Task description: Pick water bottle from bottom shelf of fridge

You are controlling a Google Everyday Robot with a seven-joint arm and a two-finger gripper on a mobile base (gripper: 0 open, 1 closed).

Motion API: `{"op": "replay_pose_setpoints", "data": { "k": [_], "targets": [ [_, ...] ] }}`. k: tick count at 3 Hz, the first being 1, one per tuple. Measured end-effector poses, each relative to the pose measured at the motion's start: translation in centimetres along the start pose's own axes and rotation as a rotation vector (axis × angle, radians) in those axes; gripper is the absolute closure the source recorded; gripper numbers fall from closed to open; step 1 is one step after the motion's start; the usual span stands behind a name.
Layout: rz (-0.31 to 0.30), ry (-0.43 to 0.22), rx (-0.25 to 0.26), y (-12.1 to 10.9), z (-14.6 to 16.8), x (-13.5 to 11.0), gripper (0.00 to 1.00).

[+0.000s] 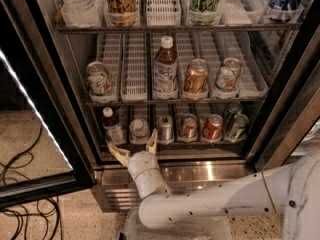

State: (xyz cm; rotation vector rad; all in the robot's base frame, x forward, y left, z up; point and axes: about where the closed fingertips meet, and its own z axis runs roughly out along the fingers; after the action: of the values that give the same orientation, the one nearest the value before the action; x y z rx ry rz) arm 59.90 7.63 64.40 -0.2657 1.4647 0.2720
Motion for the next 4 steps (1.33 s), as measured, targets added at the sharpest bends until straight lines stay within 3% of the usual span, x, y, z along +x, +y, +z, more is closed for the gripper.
{"op": "replay_pose_setpoints", "data": {
  "k": [4],
  "targets": [
    [-0.034, -0.014, 0.042, -1.06, -0.09, 0.38, 0.14]
  ]
}}
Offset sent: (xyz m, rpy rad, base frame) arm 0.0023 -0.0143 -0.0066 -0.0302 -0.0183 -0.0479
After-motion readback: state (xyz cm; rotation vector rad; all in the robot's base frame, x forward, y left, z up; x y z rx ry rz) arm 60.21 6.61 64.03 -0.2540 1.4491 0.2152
